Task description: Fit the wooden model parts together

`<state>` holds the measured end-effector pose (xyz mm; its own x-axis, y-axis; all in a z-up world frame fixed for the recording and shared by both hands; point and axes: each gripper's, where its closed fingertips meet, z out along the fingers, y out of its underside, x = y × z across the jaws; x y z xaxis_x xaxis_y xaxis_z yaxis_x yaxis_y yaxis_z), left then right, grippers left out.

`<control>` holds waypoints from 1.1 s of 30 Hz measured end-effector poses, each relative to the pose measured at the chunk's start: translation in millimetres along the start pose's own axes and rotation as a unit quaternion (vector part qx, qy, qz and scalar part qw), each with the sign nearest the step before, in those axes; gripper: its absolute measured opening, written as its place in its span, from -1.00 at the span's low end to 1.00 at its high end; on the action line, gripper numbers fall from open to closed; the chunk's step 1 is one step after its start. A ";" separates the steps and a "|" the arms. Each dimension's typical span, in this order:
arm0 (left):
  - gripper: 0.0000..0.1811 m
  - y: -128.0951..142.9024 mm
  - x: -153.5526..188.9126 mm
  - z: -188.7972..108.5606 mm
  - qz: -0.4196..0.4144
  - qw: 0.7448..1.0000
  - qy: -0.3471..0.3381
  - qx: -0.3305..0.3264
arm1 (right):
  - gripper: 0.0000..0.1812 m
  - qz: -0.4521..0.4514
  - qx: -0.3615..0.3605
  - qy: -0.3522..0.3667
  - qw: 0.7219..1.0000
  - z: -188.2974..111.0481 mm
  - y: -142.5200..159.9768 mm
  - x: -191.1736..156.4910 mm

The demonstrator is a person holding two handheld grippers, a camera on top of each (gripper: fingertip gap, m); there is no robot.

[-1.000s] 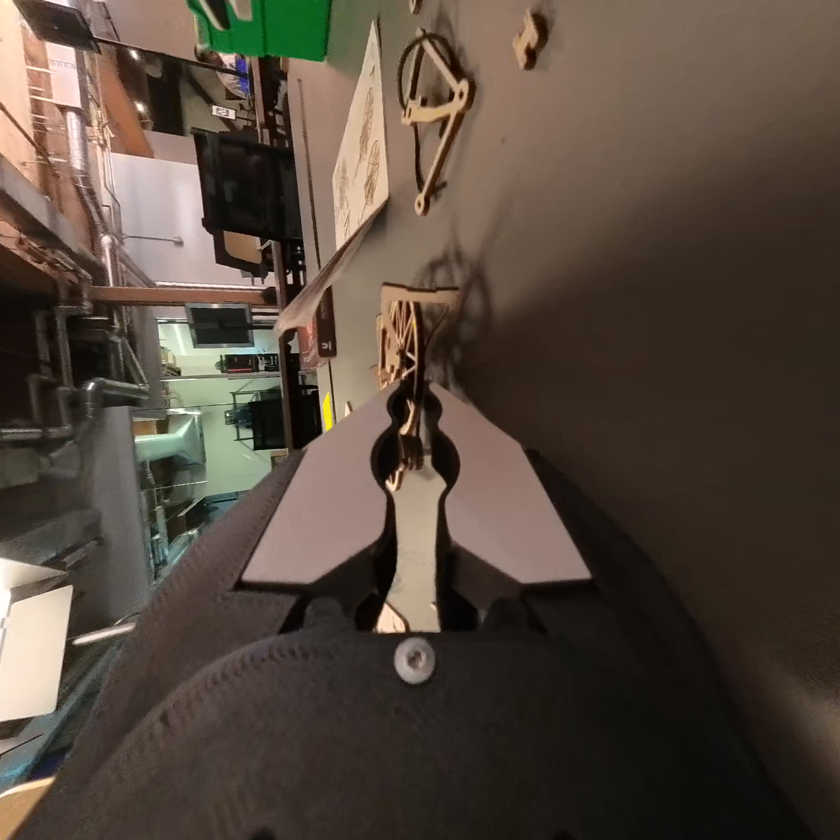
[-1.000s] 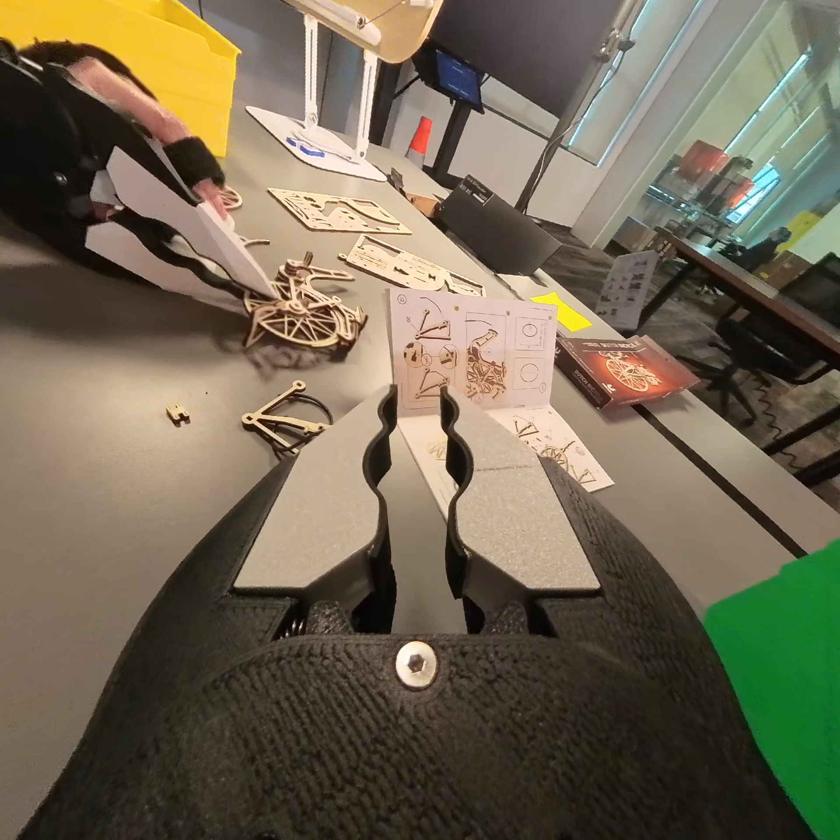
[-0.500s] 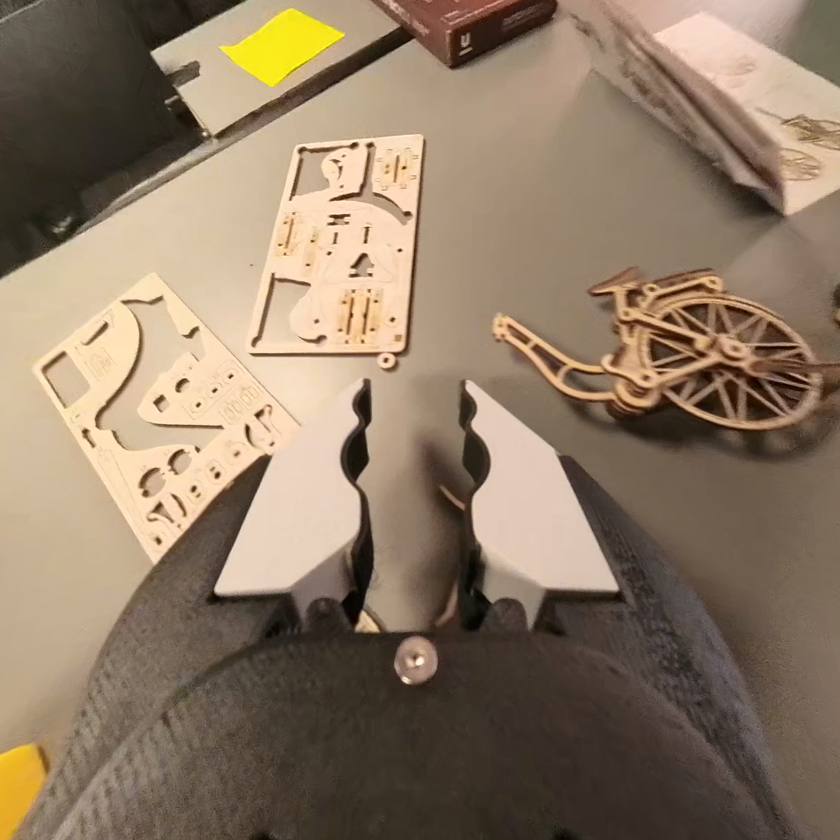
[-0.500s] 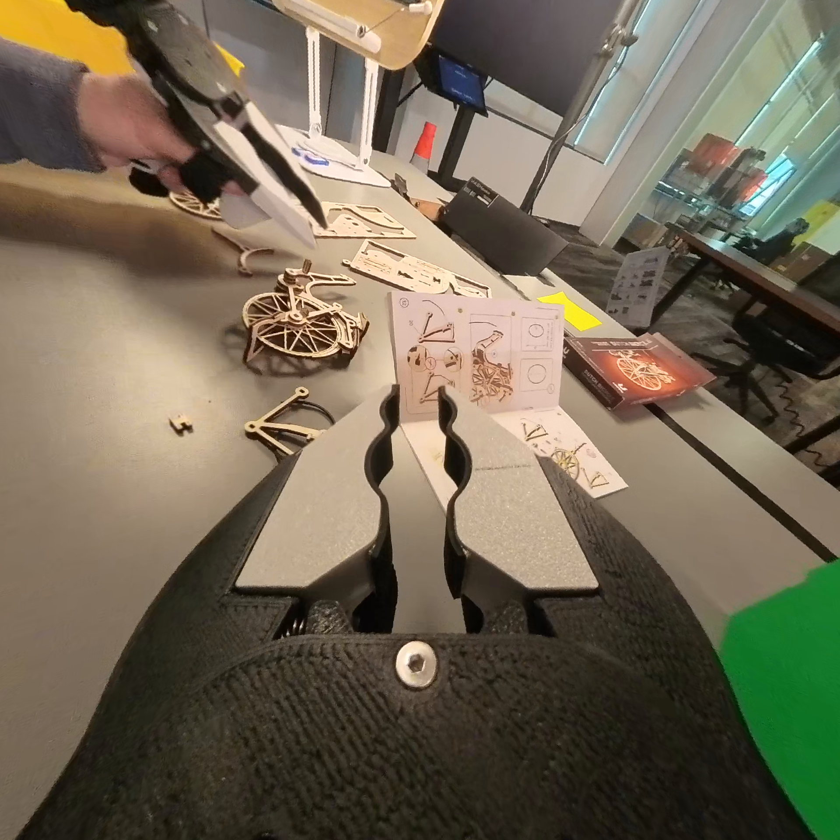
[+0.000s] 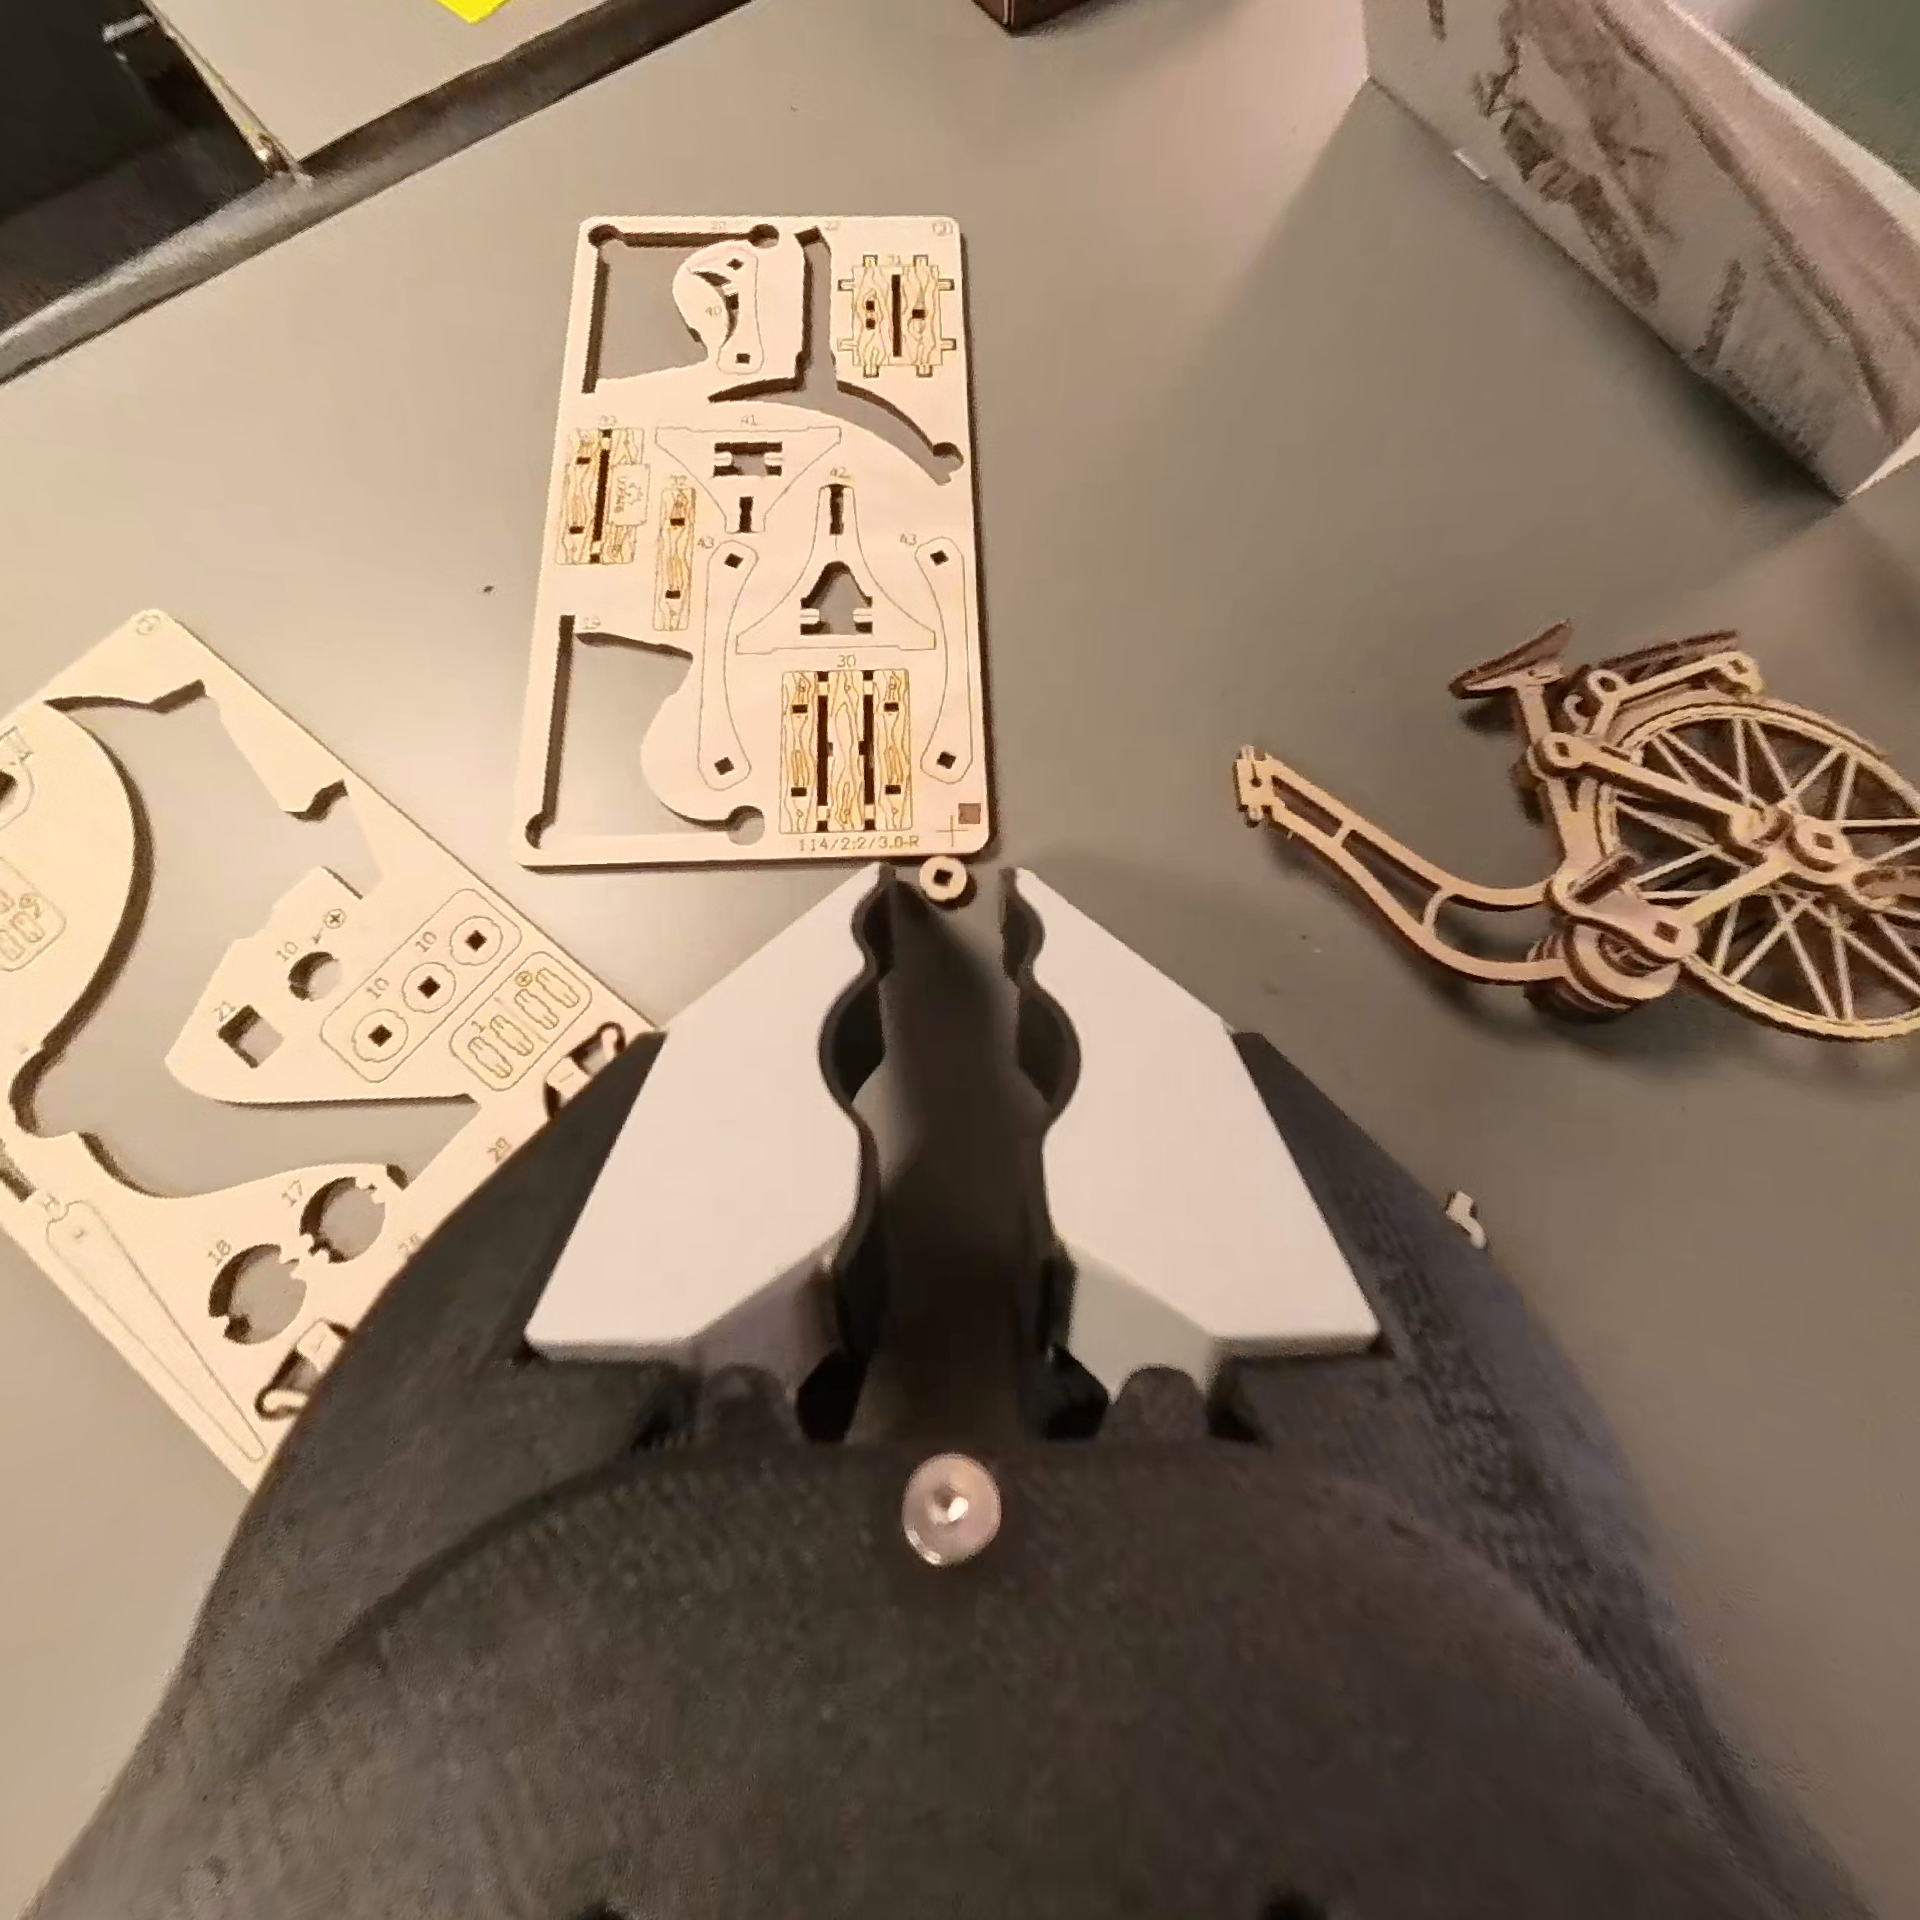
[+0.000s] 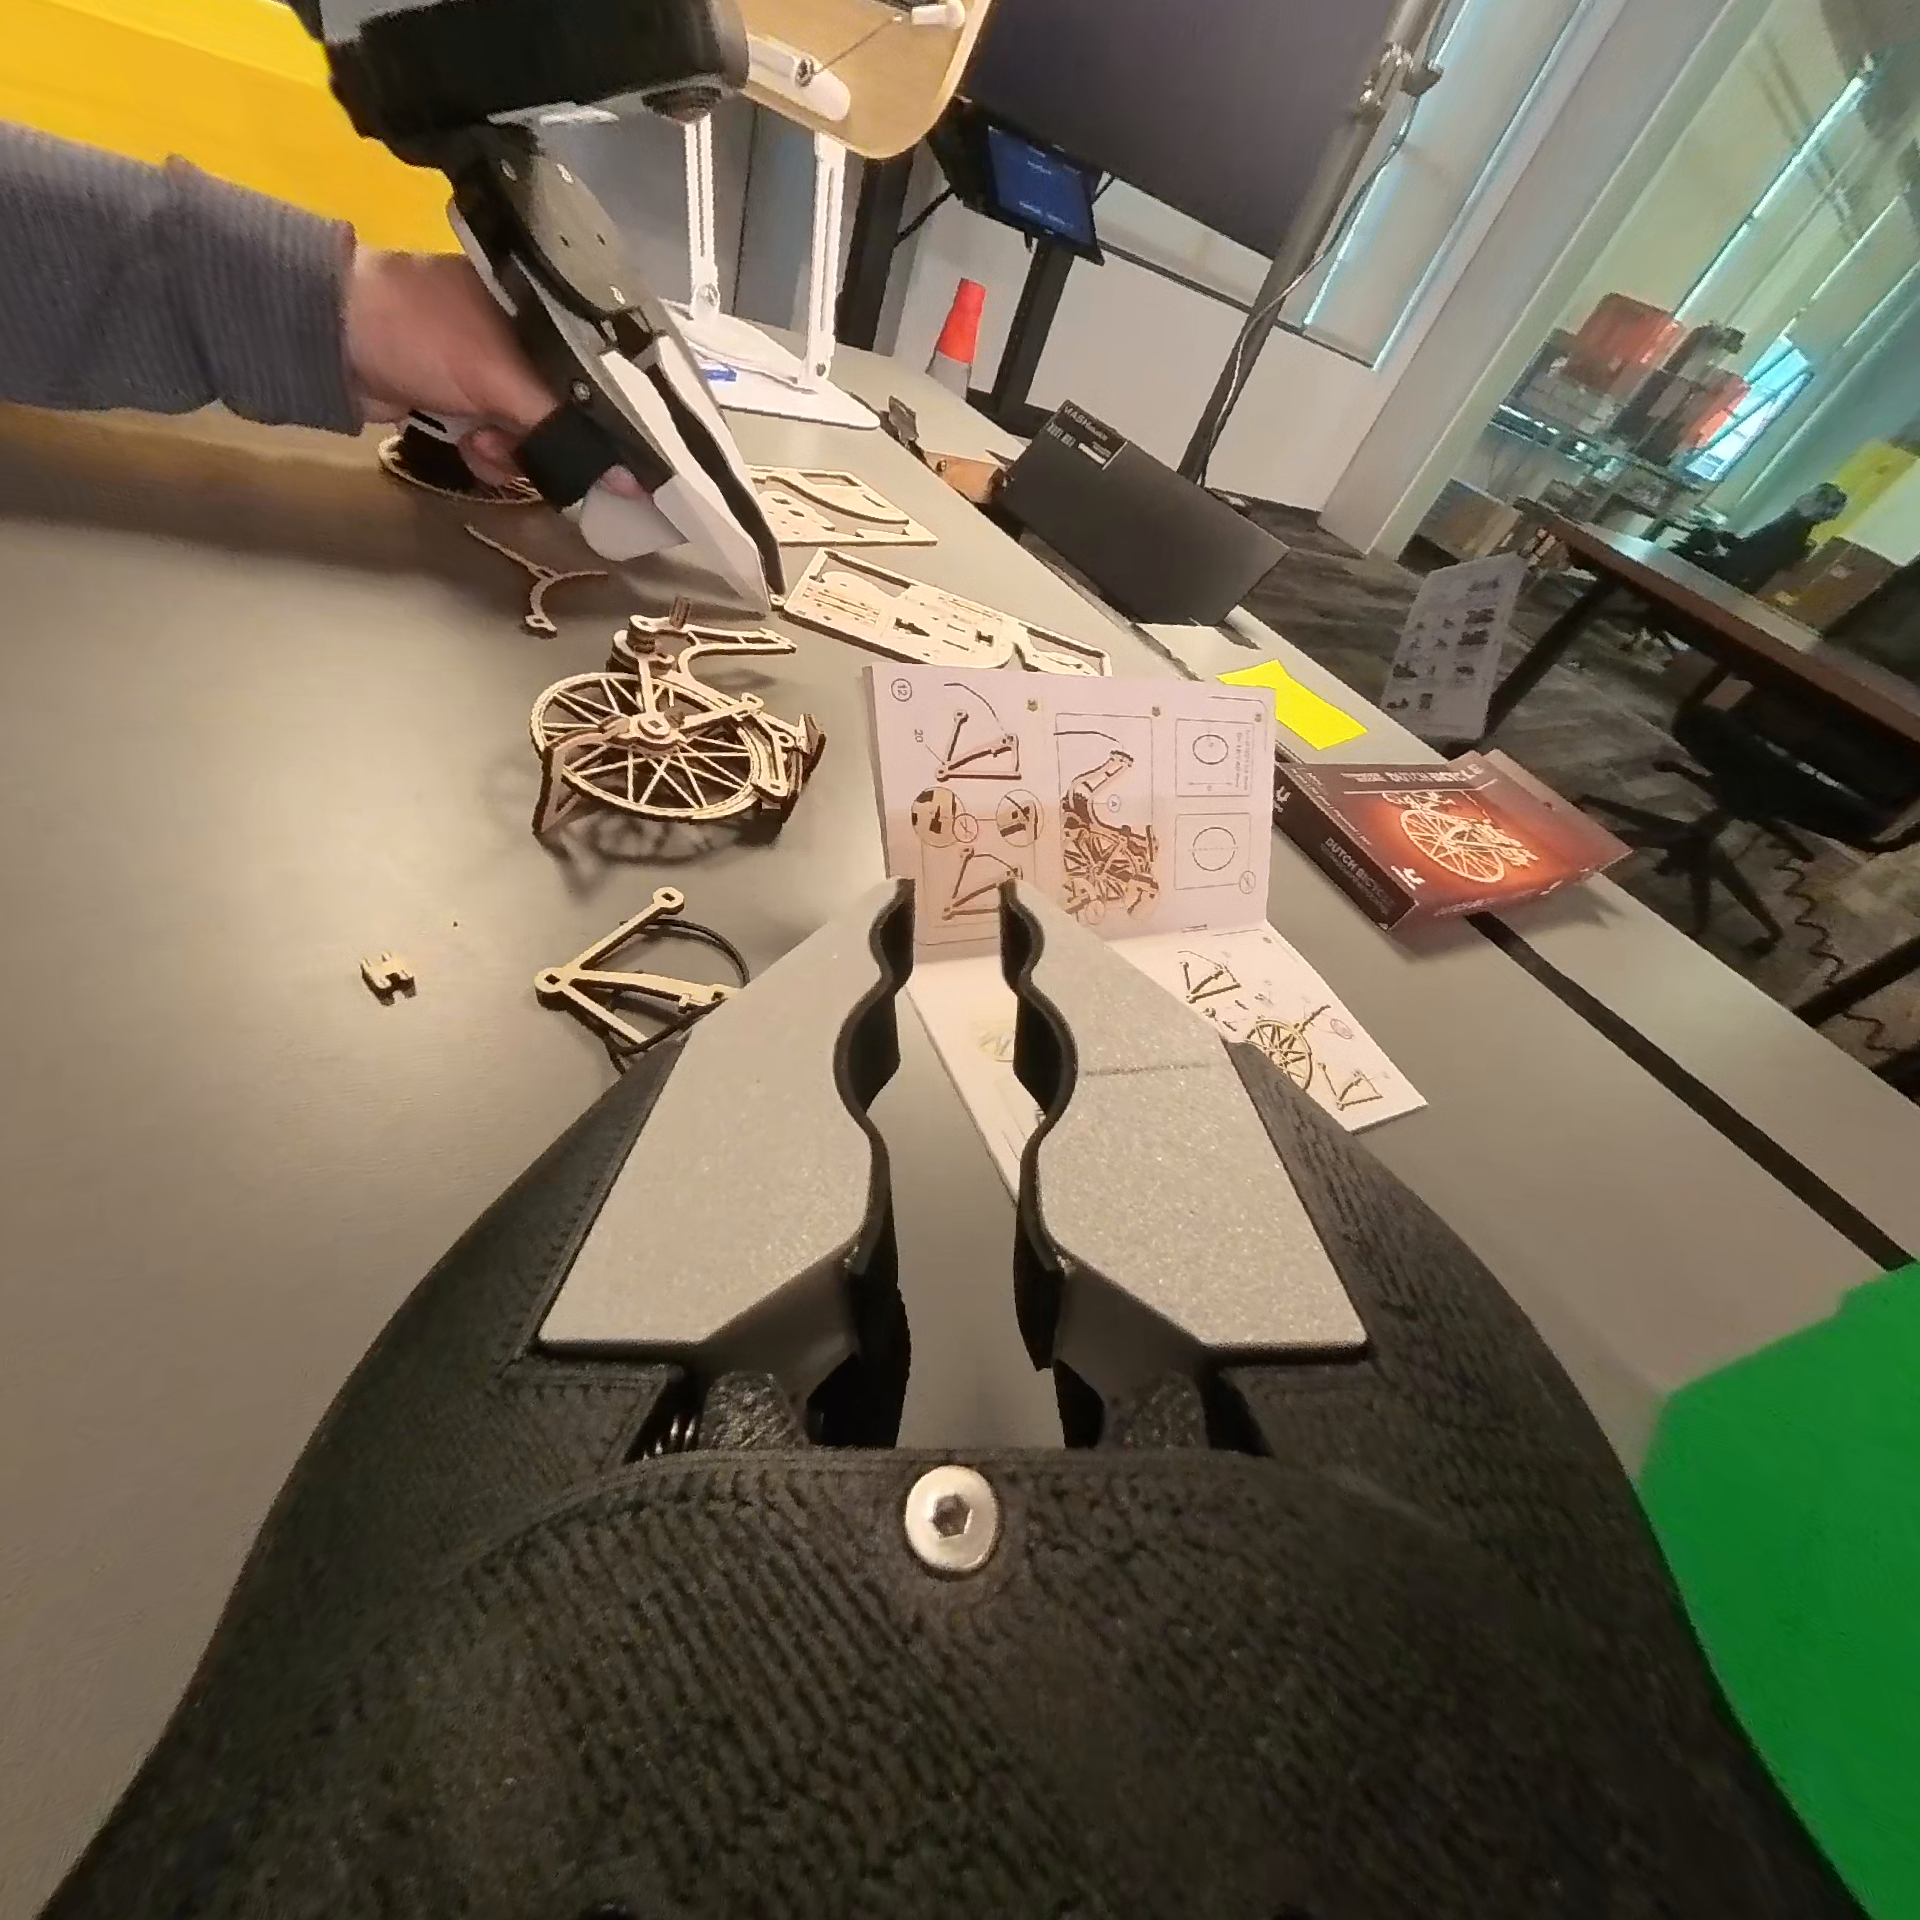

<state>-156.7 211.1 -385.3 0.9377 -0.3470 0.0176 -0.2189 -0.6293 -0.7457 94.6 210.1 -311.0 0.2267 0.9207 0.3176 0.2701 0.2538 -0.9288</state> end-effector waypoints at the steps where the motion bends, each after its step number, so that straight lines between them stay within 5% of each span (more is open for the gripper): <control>1: -0.79 -0.3 0.3 0.5 0.004 1.000 0.002 0.000 | -0.85 0.001 0.002 -0.001 1.000 -0.4 -0.5 0.2; 13: -0.92 -3.6 5.5 -10.0 0.011 1.000 -0.006 -0.001 | -0.85 0.021 0.025 0.009 0.999 -5.8 -5.4 6.9; 18: -0.92 -27.6 94.5 -67.2 0.071 0.995 0.037 0.057 | -0.84 0.024 0.027 0.015 0.999 -6.4 -5.4 9.4; 23: -0.92 14.0 188.0 -63.5 0.110 0.985 0.134 0.003 | -0.85 0.018 0.025 0.012 0.999 -5.1 -5.5 6.6; 33: -0.91 45.5 228.1 -49.9 0.113 0.975 0.188 -0.028 | -0.85 0.020 0.026 0.012 0.999 -5.5 -5.7 7.2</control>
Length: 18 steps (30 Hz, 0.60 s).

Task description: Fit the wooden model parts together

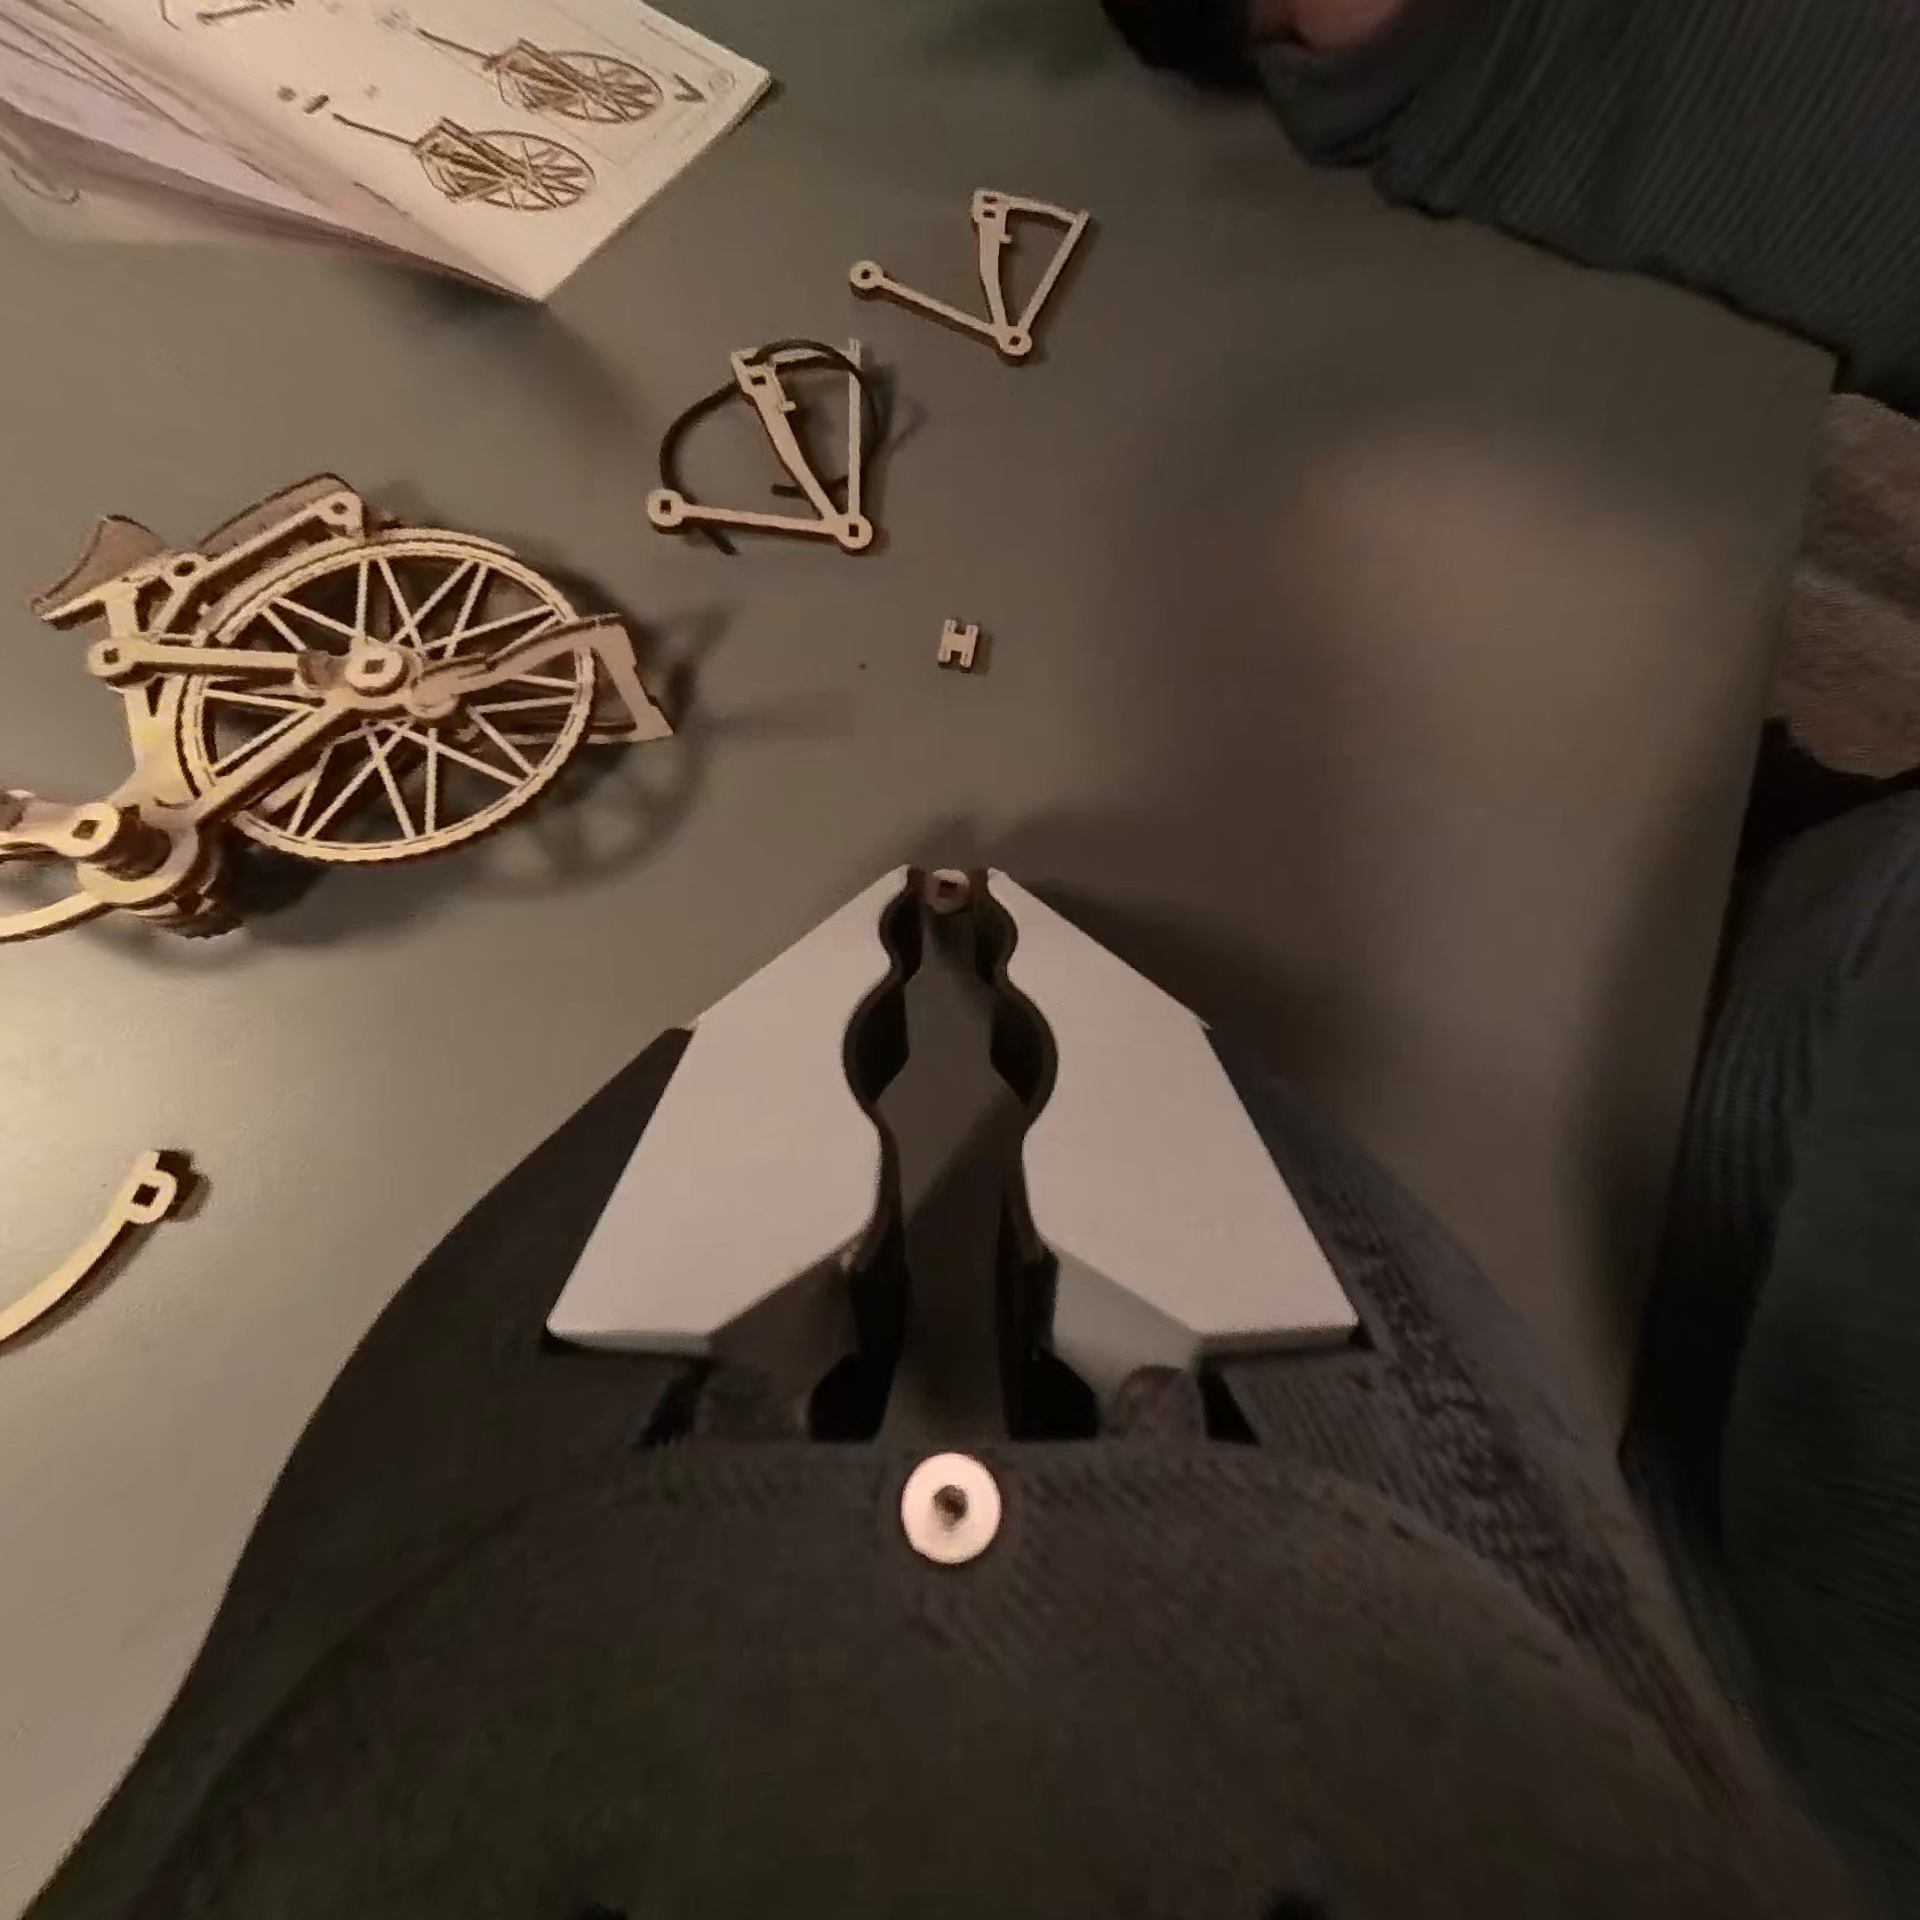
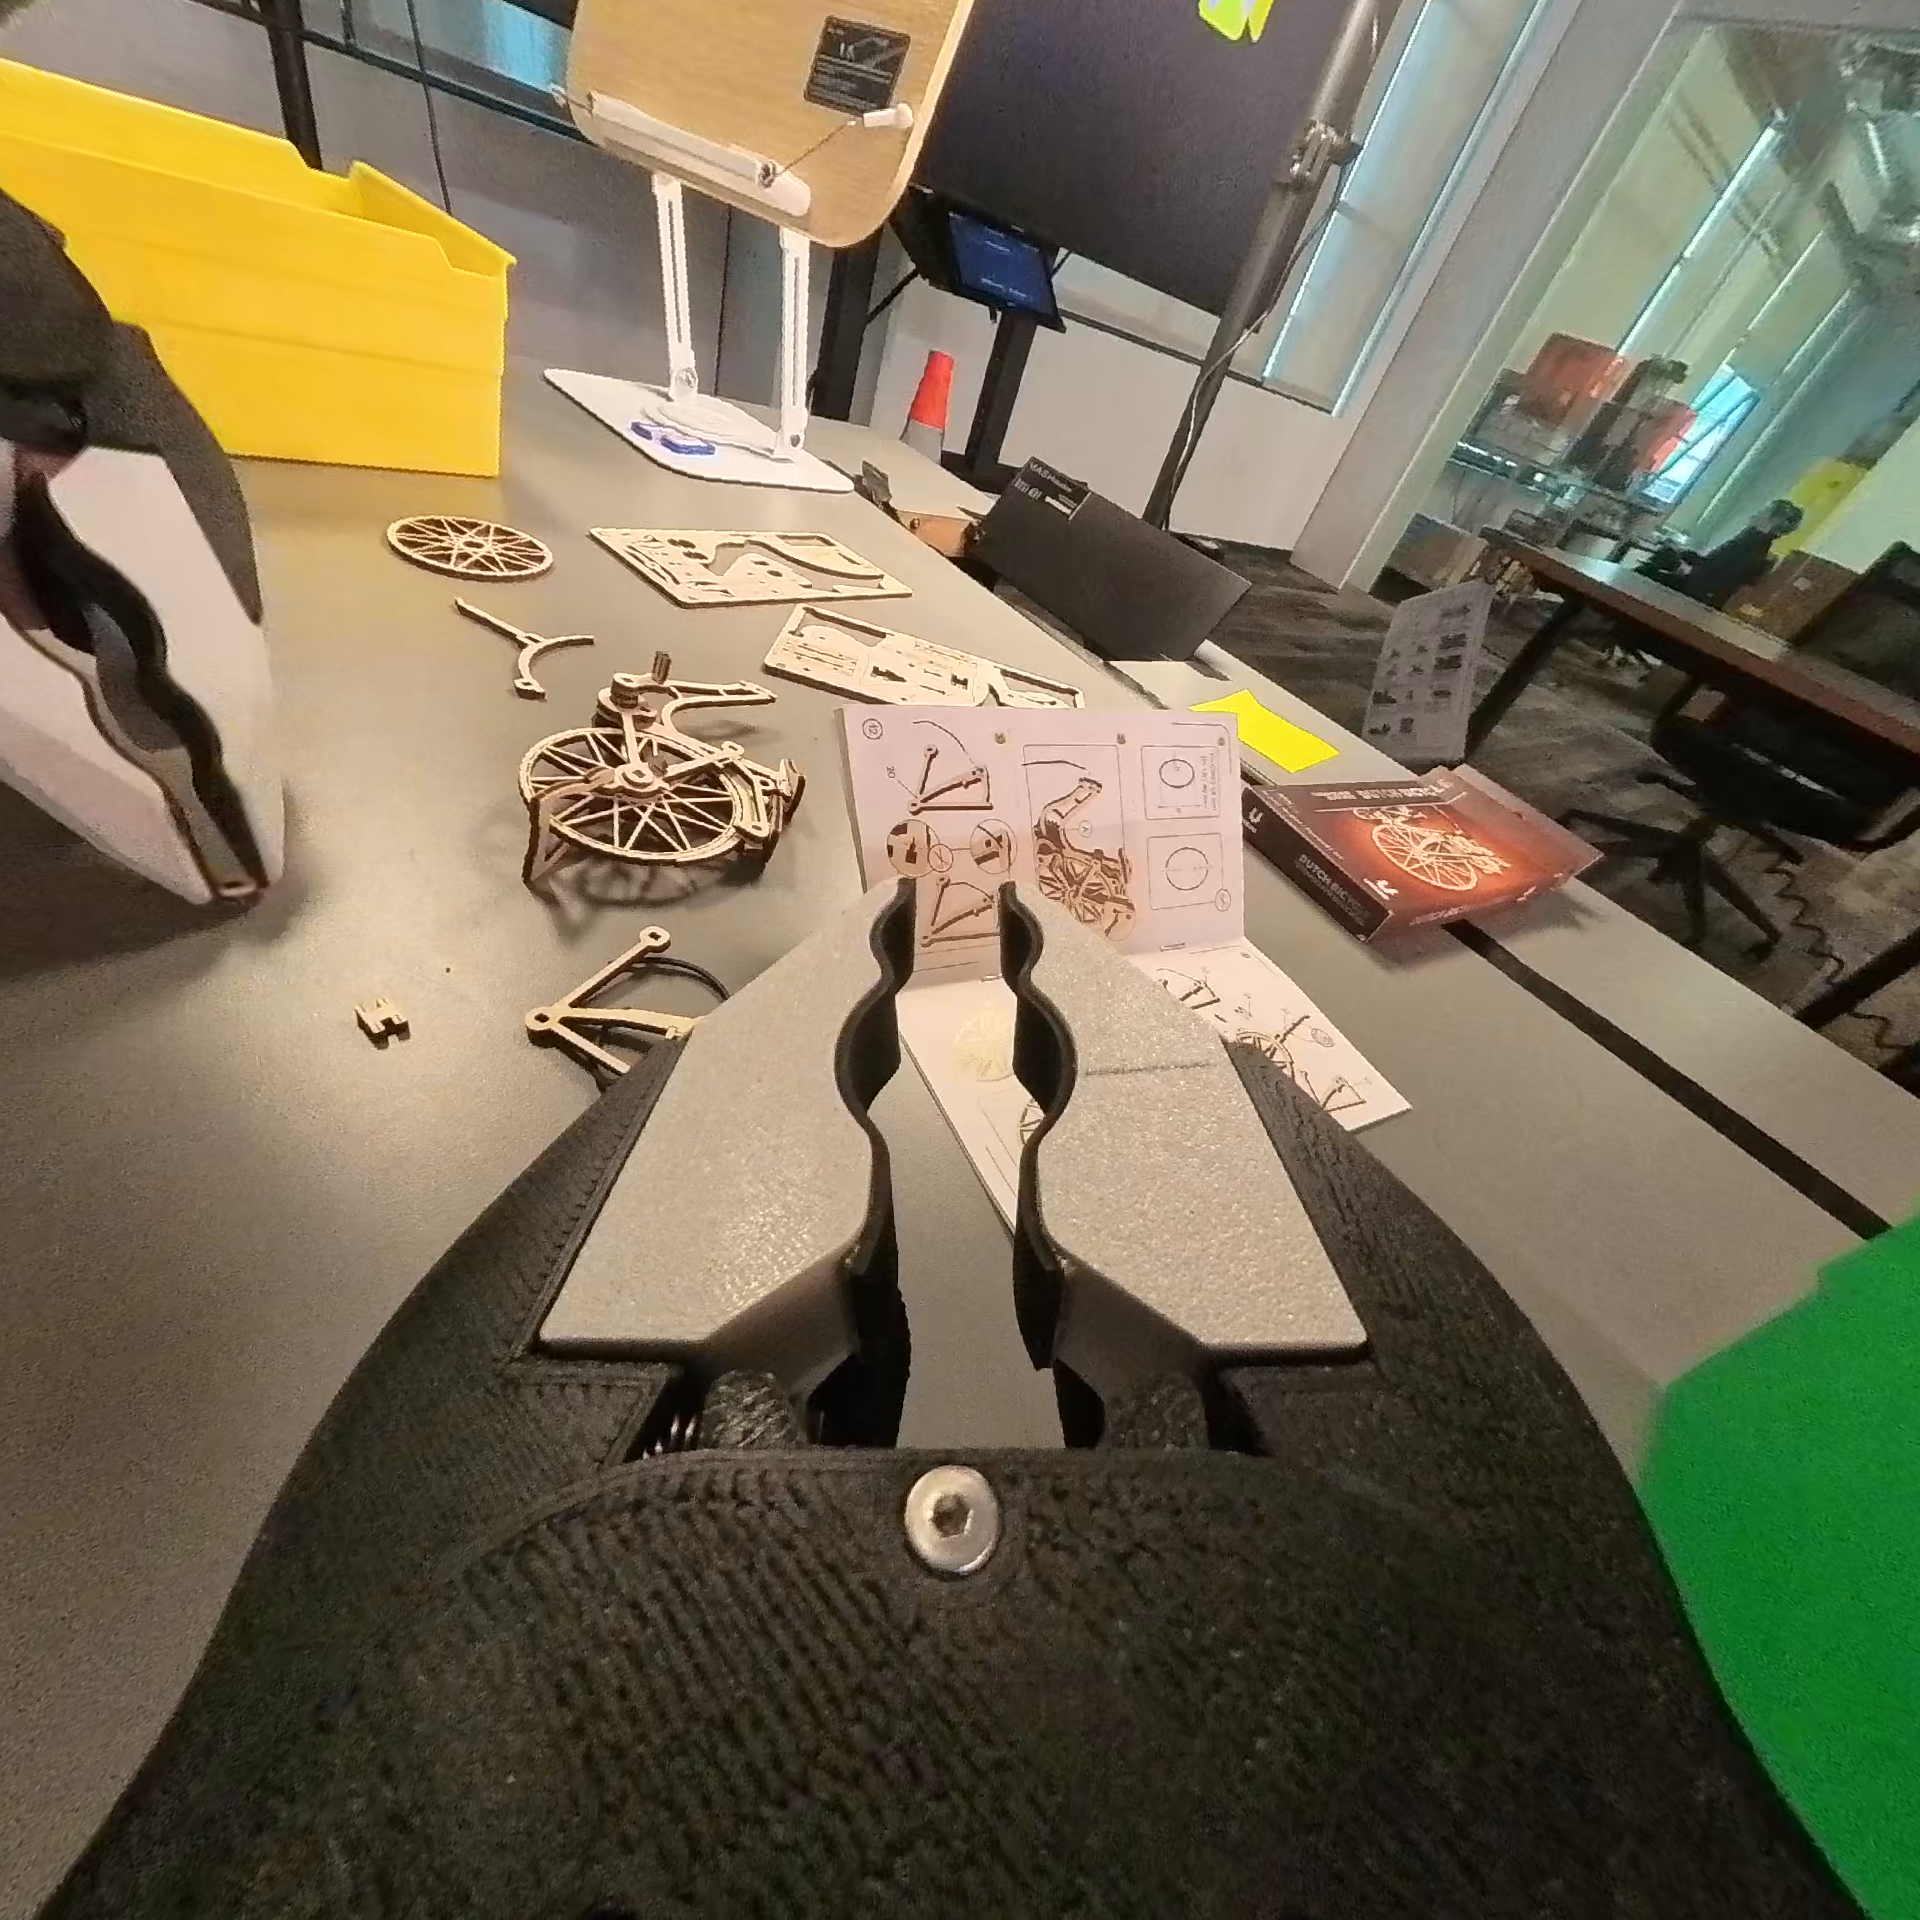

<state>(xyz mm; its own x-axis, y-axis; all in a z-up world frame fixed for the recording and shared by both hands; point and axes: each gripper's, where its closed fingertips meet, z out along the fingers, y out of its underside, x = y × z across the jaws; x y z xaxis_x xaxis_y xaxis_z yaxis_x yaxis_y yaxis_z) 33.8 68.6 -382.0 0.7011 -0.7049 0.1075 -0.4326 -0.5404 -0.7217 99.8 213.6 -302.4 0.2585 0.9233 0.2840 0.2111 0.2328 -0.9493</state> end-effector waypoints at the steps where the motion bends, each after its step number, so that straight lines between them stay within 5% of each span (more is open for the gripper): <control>1: -0.91 1.7 -0.4 1.0 0.004 1.000 -0.001 -0.005 | -0.85 -0.001 -0.001 0.000 1.000 0.2 0.3 -0.3; 13: -0.36 -0.4 -2.5 -1.2 0.009 1.000 -0.024 0.014 | -0.86 -0.005 0.002 0.004 1.000 -0.6 -0.6 0.2; 15: -0.32 -11.1 -6.5 -10.7 0.009 0.998 -0.043 0.051 | -0.86 -0.013 0.005 0.011 1.000 -1.9 -2.3 0.8; 18: -0.34 -48.7 -23.4 -50.0 0.014 0.974 -0.120 0.194 | -0.87 -0.070 0.003 0.030 0.997 -0.8 -7.8 -6.5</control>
<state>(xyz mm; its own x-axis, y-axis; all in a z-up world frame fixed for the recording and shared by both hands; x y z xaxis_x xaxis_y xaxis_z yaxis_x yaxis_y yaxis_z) 10.2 88.5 -315.1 0.8245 -0.5640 -0.0461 -0.2403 -0.2752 -0.9309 97.2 205.6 -296.7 0.2834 0.8613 0.4218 0.2438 0.3607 -0.9003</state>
